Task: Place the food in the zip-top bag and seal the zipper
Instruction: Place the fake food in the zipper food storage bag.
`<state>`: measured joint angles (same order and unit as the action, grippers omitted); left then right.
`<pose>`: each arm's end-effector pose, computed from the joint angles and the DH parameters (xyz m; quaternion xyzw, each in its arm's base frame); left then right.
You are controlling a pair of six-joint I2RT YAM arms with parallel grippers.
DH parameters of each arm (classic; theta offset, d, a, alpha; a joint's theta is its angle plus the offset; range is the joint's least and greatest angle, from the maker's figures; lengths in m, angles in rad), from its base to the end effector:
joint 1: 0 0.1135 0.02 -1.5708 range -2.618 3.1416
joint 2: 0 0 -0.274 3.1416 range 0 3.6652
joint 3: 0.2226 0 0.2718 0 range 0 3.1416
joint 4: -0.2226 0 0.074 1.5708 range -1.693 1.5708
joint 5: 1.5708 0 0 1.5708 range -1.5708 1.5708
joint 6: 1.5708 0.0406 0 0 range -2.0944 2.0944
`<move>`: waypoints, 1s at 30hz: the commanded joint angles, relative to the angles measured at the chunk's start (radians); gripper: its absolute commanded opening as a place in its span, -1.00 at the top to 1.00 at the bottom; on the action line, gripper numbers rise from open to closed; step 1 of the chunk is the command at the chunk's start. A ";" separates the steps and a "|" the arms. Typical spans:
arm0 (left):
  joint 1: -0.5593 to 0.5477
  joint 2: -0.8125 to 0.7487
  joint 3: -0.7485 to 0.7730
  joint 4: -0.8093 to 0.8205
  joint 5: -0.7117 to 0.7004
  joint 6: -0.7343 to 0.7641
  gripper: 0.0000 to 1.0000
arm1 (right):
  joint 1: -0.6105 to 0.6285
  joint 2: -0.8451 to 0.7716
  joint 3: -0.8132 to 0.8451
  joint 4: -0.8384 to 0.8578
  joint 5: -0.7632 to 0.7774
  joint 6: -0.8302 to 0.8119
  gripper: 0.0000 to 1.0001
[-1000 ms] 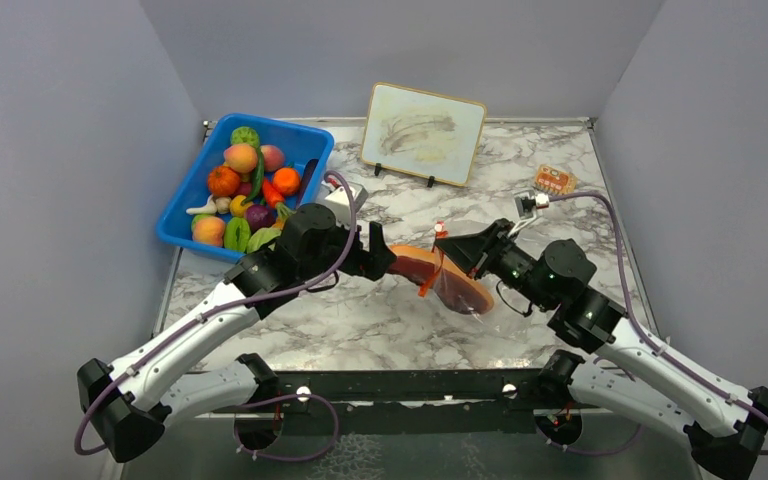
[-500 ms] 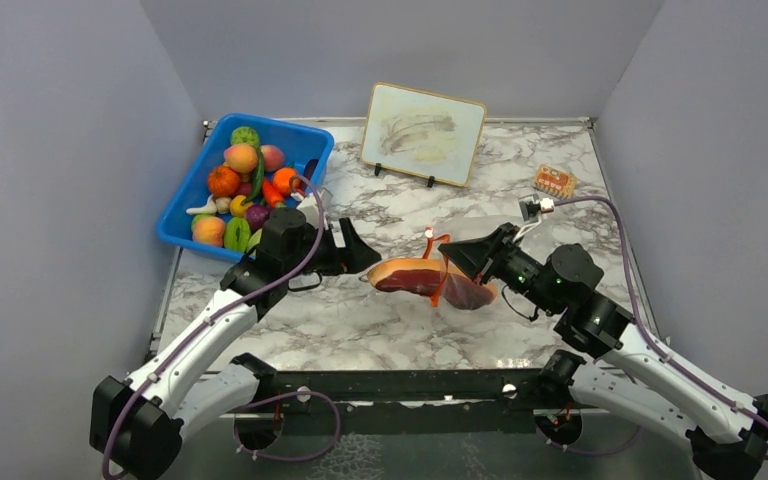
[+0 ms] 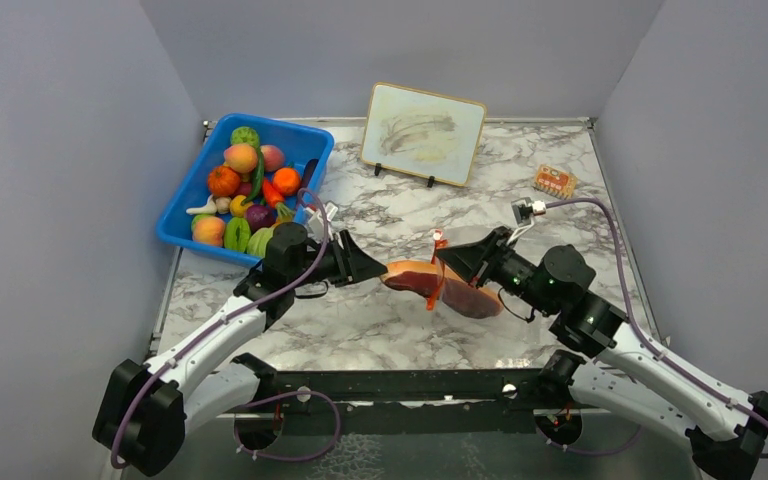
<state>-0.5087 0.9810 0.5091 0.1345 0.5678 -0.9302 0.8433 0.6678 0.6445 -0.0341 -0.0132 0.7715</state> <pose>0.1930 -0.1326 0.2383 -0.0054 0.7997 -0.5377 0.2670 0.1231 0.1390 0.3304 -0.0306 0.7265 0.4993 0.4712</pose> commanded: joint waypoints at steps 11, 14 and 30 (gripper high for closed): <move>0.001 0.027 -0.056 0.122 0.017 -0.031 -0.29 | 0.005 0.024 0.001 0.064 -0.030 0.030 0.98; -0.007 0.041 -0.062 0.126 0.006 -0.036 -0.38 | 0.004 0.022 -0.002 0.077 -0.028 0.033 0.98; -0.060 -0.049 -0.032 0.024 0.011 -0.051 -0.06 | 0.005 0.039 0.015 0.045 -0.005 0.070 0.98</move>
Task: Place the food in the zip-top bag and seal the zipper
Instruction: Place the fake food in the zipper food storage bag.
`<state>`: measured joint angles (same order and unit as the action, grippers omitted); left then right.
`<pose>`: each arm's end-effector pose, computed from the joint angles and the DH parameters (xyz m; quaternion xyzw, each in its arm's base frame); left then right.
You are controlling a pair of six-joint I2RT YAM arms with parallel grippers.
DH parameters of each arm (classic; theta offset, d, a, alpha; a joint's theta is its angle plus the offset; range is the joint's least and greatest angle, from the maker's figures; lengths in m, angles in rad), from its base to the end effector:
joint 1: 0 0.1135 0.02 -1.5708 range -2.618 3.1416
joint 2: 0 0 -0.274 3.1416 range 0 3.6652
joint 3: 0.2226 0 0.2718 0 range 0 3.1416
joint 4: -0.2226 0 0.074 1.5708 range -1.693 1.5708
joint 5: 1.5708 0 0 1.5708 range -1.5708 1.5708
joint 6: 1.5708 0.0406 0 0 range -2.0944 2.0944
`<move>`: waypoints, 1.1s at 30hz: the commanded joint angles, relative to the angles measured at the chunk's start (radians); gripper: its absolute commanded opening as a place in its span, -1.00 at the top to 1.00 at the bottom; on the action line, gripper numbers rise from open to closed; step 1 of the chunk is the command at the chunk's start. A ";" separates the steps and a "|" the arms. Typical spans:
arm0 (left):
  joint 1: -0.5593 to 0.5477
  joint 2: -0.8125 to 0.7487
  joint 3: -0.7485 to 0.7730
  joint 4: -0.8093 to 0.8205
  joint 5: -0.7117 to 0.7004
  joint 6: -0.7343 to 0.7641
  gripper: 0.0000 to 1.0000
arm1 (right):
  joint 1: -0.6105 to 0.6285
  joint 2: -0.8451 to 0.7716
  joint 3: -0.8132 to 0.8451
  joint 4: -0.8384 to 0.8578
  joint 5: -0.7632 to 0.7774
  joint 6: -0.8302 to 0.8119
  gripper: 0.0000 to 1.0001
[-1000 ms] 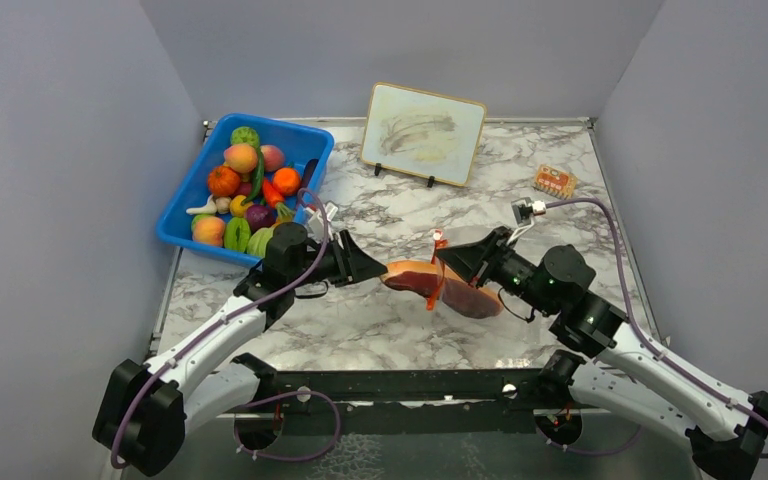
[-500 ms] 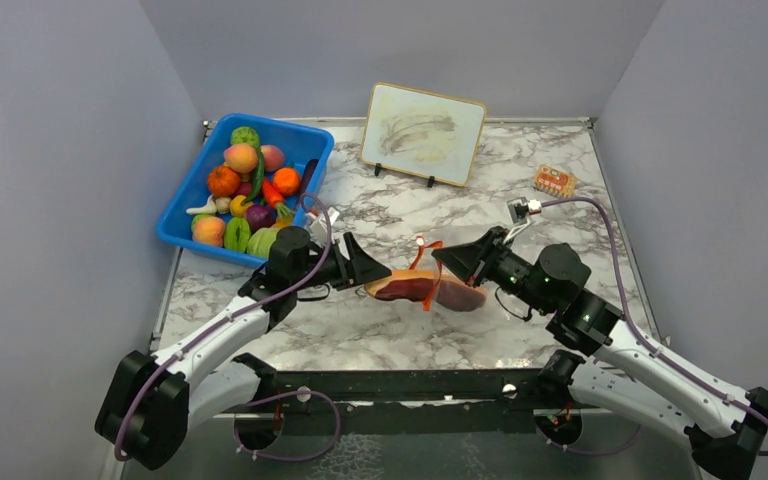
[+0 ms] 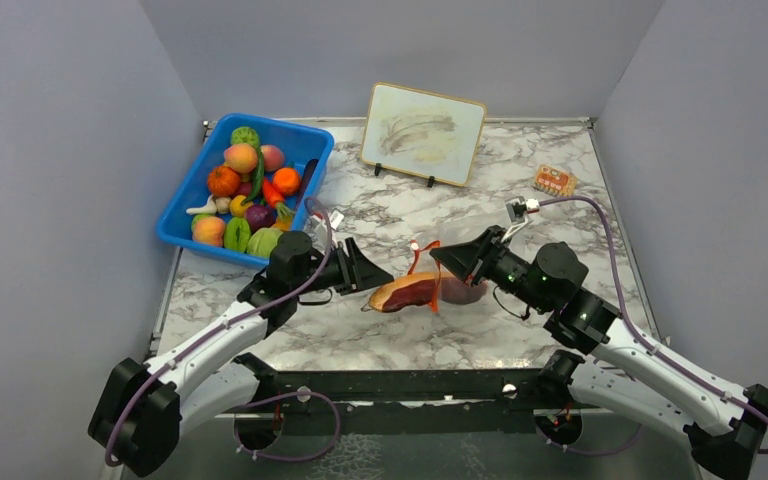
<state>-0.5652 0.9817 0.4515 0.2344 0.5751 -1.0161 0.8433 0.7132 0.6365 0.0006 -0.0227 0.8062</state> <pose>0.1826 -0.1419 0.2275 -0.0077 0.7888 -0.5660 0.2395 0.1296 0.1470 0.3236 -0.0213 0.7332 0.5048 0.4552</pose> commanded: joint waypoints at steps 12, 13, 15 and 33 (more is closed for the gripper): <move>-0.004 -0.099 0.003 -0.168 0.056 0.068 -0.56 | 0.005 0.009 0.064 -0.013 0.038 0.021 0.98; -0.004 -0.095 0.004 -0.182 0.057 0.080 -0.58 | 0.005 0.014 0.065 -0.007 0.039 0.023 0.98; -0.004 -0.093 0.006 -0.217 0.051 0.106 -0.60 | 0.005 0.019 0.063 0.002 0.044 0.024 0.98; -0.004 -0.065 -0.015 -0.027 -0.007 0.031 0.88 | 0.005 0.101 0.025 0.090 -0.063 0.035 0.98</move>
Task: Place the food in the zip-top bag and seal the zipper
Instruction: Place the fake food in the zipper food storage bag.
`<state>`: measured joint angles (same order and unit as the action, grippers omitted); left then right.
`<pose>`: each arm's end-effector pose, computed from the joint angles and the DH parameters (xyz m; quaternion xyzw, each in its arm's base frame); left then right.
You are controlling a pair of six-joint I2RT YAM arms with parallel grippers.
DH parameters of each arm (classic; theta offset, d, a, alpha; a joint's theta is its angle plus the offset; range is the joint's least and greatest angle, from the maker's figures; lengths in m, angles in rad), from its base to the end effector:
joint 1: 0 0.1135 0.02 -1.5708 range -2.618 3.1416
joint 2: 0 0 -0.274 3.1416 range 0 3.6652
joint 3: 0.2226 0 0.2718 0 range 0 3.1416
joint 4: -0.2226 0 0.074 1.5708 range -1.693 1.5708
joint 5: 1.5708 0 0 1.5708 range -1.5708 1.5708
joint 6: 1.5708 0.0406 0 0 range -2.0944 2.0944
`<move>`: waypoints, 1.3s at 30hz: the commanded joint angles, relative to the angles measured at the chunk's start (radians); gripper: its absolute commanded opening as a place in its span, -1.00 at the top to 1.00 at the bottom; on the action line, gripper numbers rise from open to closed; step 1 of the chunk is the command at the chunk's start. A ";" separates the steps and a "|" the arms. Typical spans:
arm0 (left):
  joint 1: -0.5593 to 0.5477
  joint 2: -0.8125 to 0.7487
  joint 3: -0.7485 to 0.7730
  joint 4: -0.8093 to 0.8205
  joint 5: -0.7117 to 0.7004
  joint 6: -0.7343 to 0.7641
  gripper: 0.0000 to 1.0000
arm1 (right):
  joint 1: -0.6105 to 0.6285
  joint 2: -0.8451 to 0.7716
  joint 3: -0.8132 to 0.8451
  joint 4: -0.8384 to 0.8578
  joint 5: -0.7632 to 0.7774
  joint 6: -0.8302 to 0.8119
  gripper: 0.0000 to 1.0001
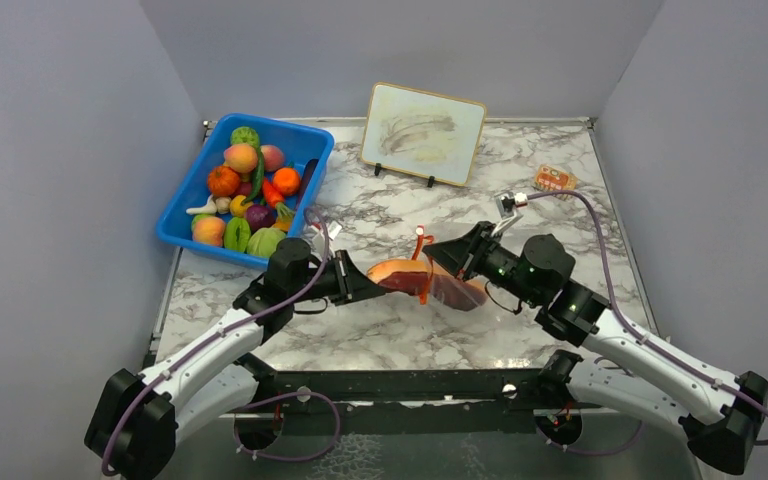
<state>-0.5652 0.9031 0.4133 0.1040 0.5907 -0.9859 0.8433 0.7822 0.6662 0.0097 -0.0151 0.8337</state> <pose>0.1672 -0.1328 0.2164 -0.0067 0.8101 -0.5464 0.2124 0.1391 0.1571 0.3234 -0.0086 0.7436 0.5009 0.4428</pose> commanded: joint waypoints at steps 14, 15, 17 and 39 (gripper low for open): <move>-0.123 -0.082 0.015 0.365 -0.045 0.157 1.00 | 0.005 0.103 0.034 0.146 -0.192 0.016 0.98; -0.131 -0.073 0.009 0.385 -0.045 0.168 1.00 | 0.005 0.106 0.031 0.168 -0.215 0.021 0.98; -0.140 -0.047 0.005 0.393 -0.048 0.192 1.00 | 0.004 0.114 0.030 0.194 -0.248 0.028 0.98; -0.196 0.044 0.050 0.384 -0.100 0.207 0.22 | 0.005 0.106 0.087 0.135 -0.276 -0.029 0.98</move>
<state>-0.7551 1.0130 0.4118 0.4576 0.4618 -0.7822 0.8433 0.9527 0.7025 0.1730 -0.3523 0.8429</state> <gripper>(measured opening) 0.183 0.014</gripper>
